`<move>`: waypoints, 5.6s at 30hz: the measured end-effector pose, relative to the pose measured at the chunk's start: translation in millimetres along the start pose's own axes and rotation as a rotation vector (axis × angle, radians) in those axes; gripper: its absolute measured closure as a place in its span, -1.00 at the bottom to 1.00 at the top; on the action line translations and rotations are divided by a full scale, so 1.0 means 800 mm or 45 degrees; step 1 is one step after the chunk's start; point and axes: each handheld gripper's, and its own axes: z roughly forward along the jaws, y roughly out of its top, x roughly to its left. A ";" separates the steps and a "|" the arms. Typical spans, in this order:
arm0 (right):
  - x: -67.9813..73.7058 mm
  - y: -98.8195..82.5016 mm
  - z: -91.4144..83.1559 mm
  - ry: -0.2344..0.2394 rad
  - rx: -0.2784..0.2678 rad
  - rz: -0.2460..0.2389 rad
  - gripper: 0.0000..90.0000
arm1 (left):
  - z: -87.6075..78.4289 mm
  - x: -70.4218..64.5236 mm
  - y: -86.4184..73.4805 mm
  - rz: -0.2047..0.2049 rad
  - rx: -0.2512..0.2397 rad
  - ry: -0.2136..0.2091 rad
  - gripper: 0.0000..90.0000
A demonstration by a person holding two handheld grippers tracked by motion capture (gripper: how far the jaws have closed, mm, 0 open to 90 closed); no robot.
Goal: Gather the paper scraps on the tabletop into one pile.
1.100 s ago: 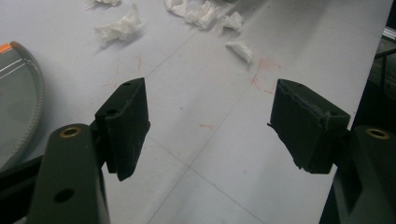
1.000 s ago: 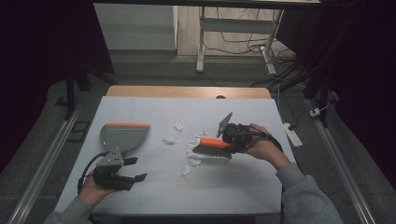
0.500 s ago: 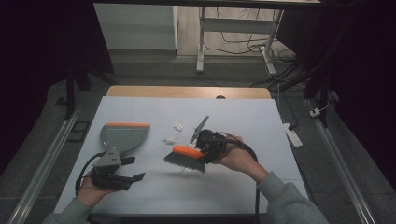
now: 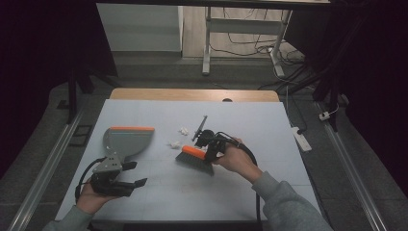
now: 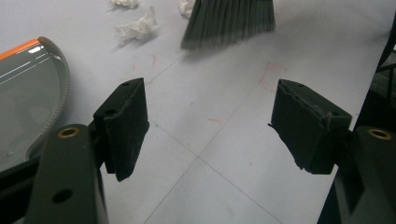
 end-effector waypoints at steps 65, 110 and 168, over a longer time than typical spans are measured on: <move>-0.127 0.120 0.019 -0.327 -0.219 -0.248 0.51 | 0.007 0.005 -0.010 -0.014 0.042 0.025 -0.37; -0.064 0.064 -0.031 -0.266 -0.171 -0.511 0.55 | 0.002 0.005 -0.010 -0.039 0.019 0.008 -0.37; -0.061 -0.041 -0.085 0.040 -0.403 0.413 0.55 | 0.006 0.005 -0.007 -0.016 0.020 0.000 -0.37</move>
